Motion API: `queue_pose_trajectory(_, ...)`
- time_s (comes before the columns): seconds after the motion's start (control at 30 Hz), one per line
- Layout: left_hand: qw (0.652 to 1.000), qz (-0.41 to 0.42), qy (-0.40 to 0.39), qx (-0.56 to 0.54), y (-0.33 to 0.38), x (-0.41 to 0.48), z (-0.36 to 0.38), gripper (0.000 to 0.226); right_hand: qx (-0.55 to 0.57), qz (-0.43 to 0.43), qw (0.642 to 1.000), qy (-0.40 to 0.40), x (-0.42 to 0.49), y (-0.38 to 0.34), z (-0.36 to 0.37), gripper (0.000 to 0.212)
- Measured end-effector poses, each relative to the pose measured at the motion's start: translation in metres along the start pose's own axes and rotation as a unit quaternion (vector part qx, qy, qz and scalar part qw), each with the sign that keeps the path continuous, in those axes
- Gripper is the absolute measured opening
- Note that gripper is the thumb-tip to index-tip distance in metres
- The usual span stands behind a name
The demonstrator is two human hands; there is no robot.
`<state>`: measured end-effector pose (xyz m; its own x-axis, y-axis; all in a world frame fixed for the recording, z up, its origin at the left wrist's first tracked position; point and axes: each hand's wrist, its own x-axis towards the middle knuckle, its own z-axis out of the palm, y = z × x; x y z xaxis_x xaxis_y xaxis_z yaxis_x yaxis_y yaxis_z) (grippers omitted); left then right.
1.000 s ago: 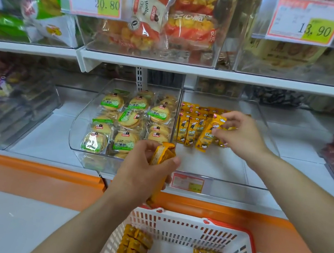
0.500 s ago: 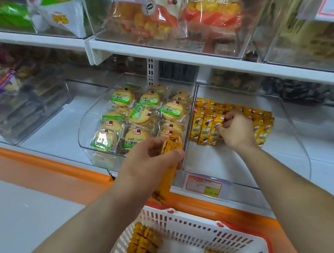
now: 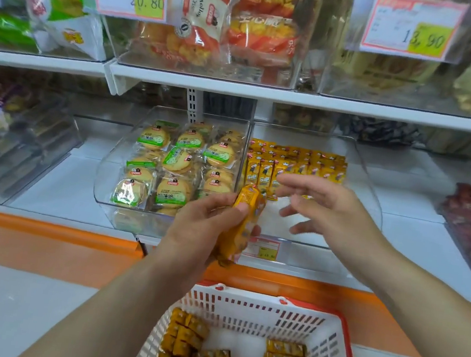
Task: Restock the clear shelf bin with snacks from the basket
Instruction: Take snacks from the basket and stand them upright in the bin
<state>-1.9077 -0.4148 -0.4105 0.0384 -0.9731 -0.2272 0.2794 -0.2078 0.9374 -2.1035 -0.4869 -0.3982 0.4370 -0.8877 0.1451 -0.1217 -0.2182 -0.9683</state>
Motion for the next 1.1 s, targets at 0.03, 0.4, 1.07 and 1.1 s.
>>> queue_pose_trajectory(0.03, 1.0, 0.0, -0.008, -0.012, -0.001, 0.0, 0.003, 0.029, 0.02, 0.001, 1.0, -0.008, -0.007, -0.003, 0.004, 0.035)
queue_pose_trajectory(0.4, 0.999, -0.02, -0.042, -0.015, -0.012, -0.006, 0.041, 0.029, 0.084, 0.061, 0.994, 0.044, -0.026, 0.008, -0.013, 0.023)
queue_pose_trajectory(1.07, 0.84, 0.106, 0.18, 0.501, -0.022, 0.037, -0.005, 0.057, -0.303, 0.001, 0.939, 0.165, 0.099, 0.067, -0.057, 0.032)
queue_pose_trajectory(1.1, 0.831, 0.08, 0.167, 0.524, -0.026, 0.039, -0.005, 0.058, -0.308, 0.017, 0.935, 0.174, 0.111, 0.077, -0.059, 0.033)
